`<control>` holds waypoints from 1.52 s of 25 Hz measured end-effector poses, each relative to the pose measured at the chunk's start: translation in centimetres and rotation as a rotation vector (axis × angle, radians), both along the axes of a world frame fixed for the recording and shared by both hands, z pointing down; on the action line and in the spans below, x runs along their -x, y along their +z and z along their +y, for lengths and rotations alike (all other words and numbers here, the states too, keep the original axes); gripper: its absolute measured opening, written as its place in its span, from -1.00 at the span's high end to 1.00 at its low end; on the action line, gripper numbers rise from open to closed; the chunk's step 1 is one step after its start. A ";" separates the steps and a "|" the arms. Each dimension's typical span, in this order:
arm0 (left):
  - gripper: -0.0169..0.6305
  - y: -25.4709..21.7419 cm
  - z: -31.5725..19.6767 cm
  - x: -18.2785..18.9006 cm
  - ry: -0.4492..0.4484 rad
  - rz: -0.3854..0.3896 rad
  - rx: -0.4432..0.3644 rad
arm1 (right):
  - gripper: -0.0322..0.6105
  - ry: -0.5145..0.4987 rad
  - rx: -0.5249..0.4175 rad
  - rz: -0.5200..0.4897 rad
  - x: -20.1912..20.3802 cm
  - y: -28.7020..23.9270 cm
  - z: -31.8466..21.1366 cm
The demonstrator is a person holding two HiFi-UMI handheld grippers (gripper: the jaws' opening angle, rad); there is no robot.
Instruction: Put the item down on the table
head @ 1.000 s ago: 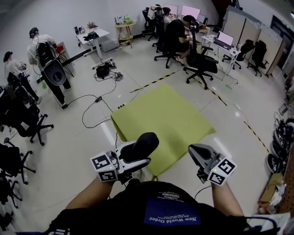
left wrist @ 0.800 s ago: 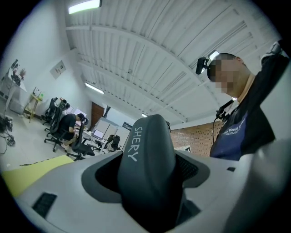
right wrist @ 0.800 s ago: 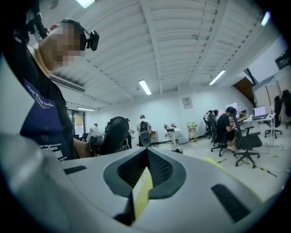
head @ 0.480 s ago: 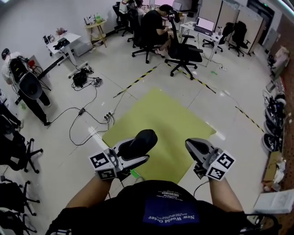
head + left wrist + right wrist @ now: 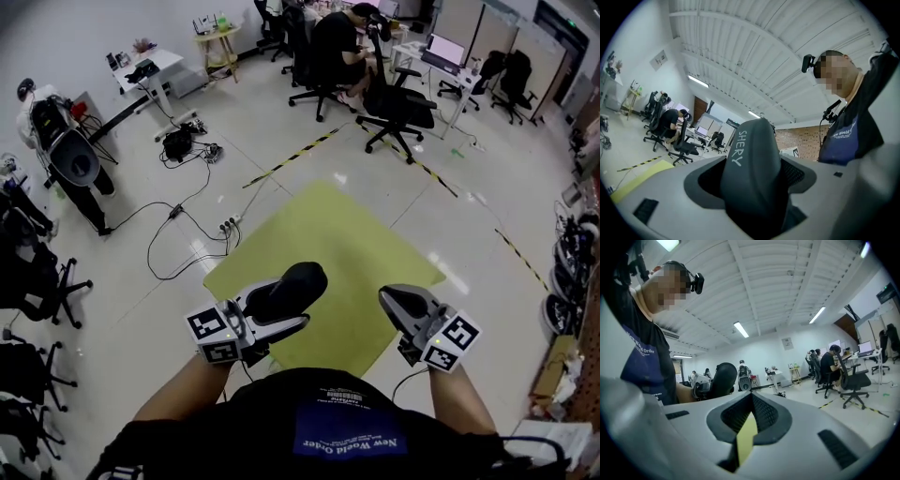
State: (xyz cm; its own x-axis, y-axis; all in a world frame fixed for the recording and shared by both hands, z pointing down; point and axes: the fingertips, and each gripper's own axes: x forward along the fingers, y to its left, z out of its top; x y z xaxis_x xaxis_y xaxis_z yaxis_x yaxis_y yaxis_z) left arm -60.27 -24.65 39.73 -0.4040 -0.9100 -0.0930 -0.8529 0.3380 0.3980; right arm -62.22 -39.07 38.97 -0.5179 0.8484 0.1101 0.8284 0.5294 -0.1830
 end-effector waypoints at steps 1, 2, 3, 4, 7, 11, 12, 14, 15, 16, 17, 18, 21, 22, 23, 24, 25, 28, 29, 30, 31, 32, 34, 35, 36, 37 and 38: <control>-0.13 0.0 0.0 0.3 -0.008 0.002 0.004 | 0.93 -0.007 0.002 0.000 0.3 0.1 0.0; -0.13 -0.1 0.1 0.6 -0.015 0.002 0.009 | 0.94 -0.013 0.003 0.001 0.6 0.2 0.0; -0.13 -0.2 0.1 0.9 -0.020 0.002 0.010 | 0.94 -0.017 0.003 0.002 0.8 0.3 0.0; -0.13 -0.6 0.0 1.2 -0.023 0.002 0.001 | 0.94 -0.020 0.003 0.002 1.0 0.4 0.0; -0.13 -2.4 -0.1 2.7 -0.026 -0.024 -0.016 | 0.94 -0.018 0.009 -0.005 1.7 0.1 -0.3; -0.13 -3.8 0.8 5.9 -0.041 -0.128 0.096 | 0.94 0.000 0.011 -0.021 2.6 -0.6 -0.9; -0.13 -3.7 1.1 6.8 -0.043 -0.153 0.137 | 0.94 0.006 0.008 -0.022 2.8 -0.5 -1.1; -0.13 -2.7 1.1 8.5 -0.034 -0.178 0.209 | 0.94 0.017 0.004 -0.018 3.2 0.3 -1.4; -0.13 -1.5 0.9 9.4 -0.026 -0.179 0.248 | 0.94 0.022 0.001 -0.013 3.5 0.9 -1.5; -0.13 0.1 0.7 10.3 -0.018 -0.177 0.291 | 0.94 0.028 -0.002 -0.007 3.9 1.8 -1.6; -0.13 2.1 0.4 11.2 -0.007 -0.181 0.338 | 0.94 0.035 -0.004 -0.002 4.3 2.7 -1.7; -0.13 4.2 0.1 12.0 0.005 -0.191 0.386 | 0.94 0.043 -0.004 0.002 4.9 3.7 -1.9; -0.13 10.2 -1.2 14.0 0.055 -0.224 0.530 | 0.94 0.060 -0.008 0.015 6.8 6.4 -2.0; -0.13 12.3 -1.5 14.0 0.080 -0.215 0.574 | 0.94 0.062 -0.017 0.029 6.9 7.4 -1.9; -0.13 14.5 -1.8 13.5 0.110 -0.193 0.614 | 0.94 0.062 -0.027 0.053 6.8 8.6 -1.8; -0.13 16.7 -2.0 13.0 0.142 -0.167 0.654 | 0.94 0.064 -0.036 0.078 6.6 9.7 -1.7; -0.13 18.8 -2.2 12.7 0.170 -0.150 0.694 | 0.94 0.066 -0.042 0.099 6.7 10.9 -1.8; -0.13 24.3 -2.5 13.1 0.227 -0.151 0.821 | 0.94 0.069 -0.058 0.125 7.6 14.4 -2.0; -0.13 25.9 -2.4 13.1 0.239 -0.152 0.857 | 0.94 0.068 -0.060 0.134 7.7 15.4 -1.9; -0.13 27.3 -2.3 13.0 0.249 -0.150 0.887 | 0.94 0.067 -0.059 0.146 7.8 16.2 -1.9; -0.13 28.5 -2.3 12.9 0.259 -0.146 0.911 | 0.94 0.065 -0.055 0.160 7.7 16.9 -1.8; -0.13 29.5 -2.3 12.6 0.268 -0.143 0.929 | 0.94 0.063 -0.051 0.173 7.5 17.5 -1.6; -0.13 31.1 -2.3 12.1 0.286 -0.141 0.949 | 0.94 0.056 -0.050 0.191 7.2 18.5 -1.1; -0.13 31.6 -2.3 11.9 0.293 -0.143 0.955 | 0.94 0.053 -0.051 0.198 7.1 18.9 -0.9; -0.13 32.1 -2.3 11.8 0.299 -0.146 0.959 | 0.94 0.050 -0.052 0.205 7.0 19.3 -0.8; -0.13 32.5 -2.4 11.7 0.302 -0.151 0.965 | 0.94 0.047 -0.052 0.212 6.9 19.6 -0.8; -0.13 32.8 -2.5 11.7 0.303 -0.156 0.970 | 0.94 0.046 -0.052 0.218 6.8 19.9 -0.8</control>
